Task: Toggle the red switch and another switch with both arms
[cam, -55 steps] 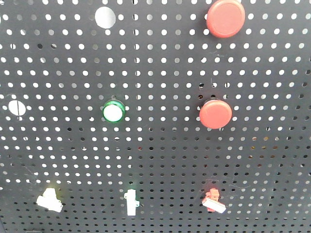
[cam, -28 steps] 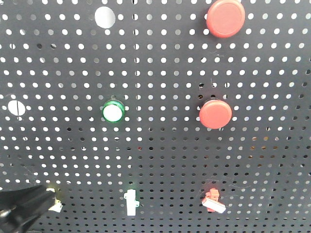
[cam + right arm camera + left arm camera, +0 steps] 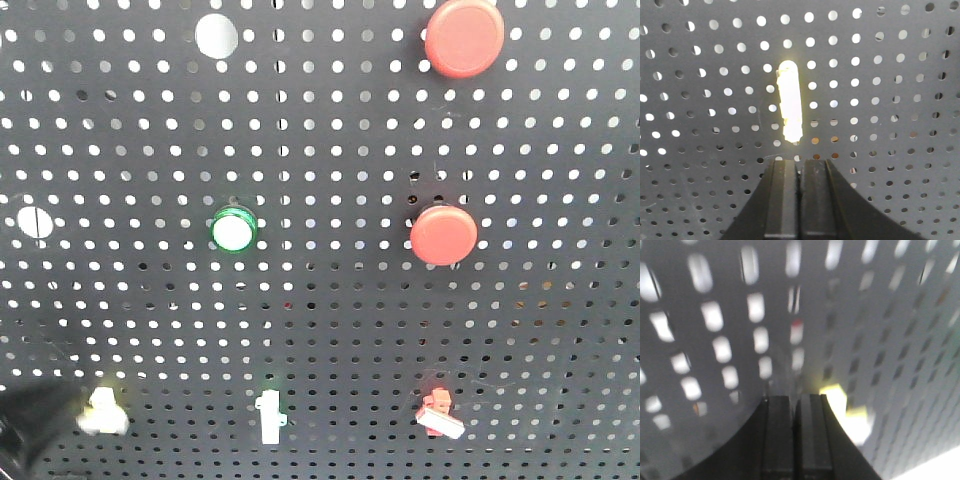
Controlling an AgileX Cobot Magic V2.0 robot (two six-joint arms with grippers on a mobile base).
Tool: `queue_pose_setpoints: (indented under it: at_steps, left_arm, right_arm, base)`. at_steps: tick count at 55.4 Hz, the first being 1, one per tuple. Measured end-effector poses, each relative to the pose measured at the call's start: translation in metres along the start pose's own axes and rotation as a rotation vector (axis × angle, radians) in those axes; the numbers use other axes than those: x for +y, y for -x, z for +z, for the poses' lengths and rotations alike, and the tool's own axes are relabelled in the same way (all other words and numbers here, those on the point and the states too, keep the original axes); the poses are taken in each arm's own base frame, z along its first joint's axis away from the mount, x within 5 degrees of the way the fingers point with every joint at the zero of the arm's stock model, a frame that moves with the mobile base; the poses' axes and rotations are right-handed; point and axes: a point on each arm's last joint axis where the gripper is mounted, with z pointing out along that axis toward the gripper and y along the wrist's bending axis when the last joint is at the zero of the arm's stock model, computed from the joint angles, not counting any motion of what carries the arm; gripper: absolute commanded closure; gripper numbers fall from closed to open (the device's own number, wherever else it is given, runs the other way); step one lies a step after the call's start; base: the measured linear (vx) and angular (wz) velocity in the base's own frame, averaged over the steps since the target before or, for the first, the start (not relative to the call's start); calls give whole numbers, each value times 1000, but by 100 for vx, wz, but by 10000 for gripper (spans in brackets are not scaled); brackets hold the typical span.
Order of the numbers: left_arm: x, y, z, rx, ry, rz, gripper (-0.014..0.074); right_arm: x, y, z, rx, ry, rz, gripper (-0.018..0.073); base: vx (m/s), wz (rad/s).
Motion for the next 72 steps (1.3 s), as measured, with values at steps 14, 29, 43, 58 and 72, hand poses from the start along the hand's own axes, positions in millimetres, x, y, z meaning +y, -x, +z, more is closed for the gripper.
queue_pose_setpoints:
  at_steps: [14, 29, 43, 58, 72]
  left_arm:
    - [0, -8, 5, 43, -1, 0, 594]
    - [-2, -48, 0, 178, -10, -5, 594]
    - [-4, -62, -38, 81, -11, -26, 594]
    - [-5, -64, -71, 9, -24, -41, 594]
    - [-5, -69, -77, -4, -23, -32, 594]
  right_arm:
    - [0, 0, 0, 1, 0, 0, 566]
    - [0, -1, 0, 7, 3, 7, 566]
    - [2, -1, 0, 14, 20, -7, 566]
    - [14, -7, 21, 90, 164, -26, 566]
    - [53, -19, 46, 163, 634, -66, 566]
  base:
    - [0, 0]
    - [0, 1]
    - [0, 0]
    - [0, 0]
    - [0, 0]
